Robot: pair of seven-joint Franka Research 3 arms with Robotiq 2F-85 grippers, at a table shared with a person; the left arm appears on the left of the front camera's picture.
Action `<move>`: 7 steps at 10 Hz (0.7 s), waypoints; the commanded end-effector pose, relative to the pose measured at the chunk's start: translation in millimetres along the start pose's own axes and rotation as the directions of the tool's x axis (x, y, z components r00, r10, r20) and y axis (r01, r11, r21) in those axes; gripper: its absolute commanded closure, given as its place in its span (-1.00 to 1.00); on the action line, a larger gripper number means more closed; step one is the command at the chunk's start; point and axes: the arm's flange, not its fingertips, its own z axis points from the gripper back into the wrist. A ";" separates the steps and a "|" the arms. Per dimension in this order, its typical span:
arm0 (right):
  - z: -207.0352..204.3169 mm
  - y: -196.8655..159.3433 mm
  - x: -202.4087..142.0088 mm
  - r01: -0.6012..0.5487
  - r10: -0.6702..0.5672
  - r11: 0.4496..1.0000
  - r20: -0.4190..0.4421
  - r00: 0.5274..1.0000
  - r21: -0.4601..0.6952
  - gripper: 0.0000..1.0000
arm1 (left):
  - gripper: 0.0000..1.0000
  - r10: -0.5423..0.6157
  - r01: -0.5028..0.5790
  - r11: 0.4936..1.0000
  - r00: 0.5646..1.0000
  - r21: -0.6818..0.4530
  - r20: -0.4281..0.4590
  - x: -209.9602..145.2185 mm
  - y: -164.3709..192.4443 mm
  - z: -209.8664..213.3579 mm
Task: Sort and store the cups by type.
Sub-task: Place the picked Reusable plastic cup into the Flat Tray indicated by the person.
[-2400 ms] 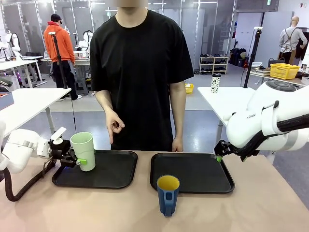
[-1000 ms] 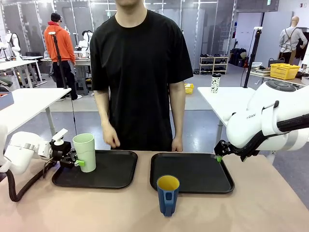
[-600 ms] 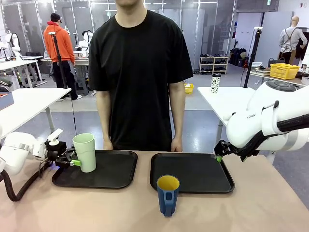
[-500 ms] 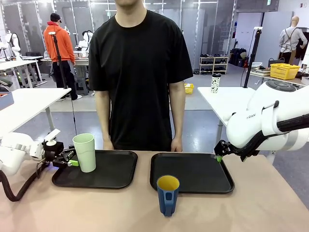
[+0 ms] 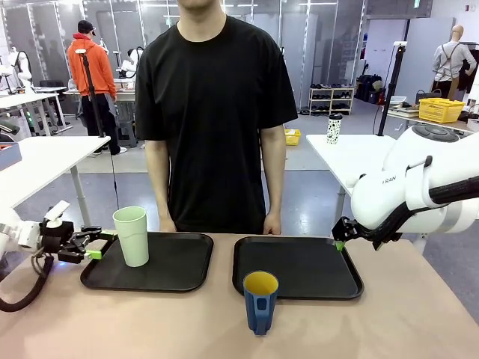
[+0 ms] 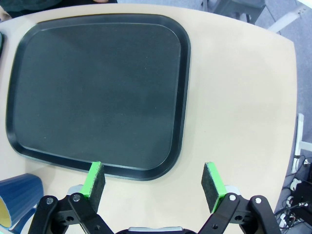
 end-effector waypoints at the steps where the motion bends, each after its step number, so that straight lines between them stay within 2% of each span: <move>1: -0.5 -0.7 -0.4 0.003 -0.003 1.000 0.000 1.000 0.002 -1.00 | -1.00 -0.006 0.009 0.997 0.999 0.080 -0.039 19.3 -27.8 -7.6; 4: -0.5 -0.7 -0.4 0.003 -0.003 1.000 0.000 1.000 0.002 -1.00 | -1.00 -0.012 0.016 0.994 0.999 0.104 -0.032 22.2 -30.1 2.0; 5: -0.5 -0.7 -0.4 0.003 -0.003 1.000 0.000 1.000 0.002 -1.00 | -1.00 0.001 0.000 0.998 1.000 0.066 -0.027 18.1 -21.6 5.4; 7: -0.5 -0.7 -0.4 0.003 -0.003 1.000 0.000 1.000 0.002 -1.00 | -1.00 0.001 0.000 0.998 1.000 0.066 -0.027 18.1 -21.6 5.4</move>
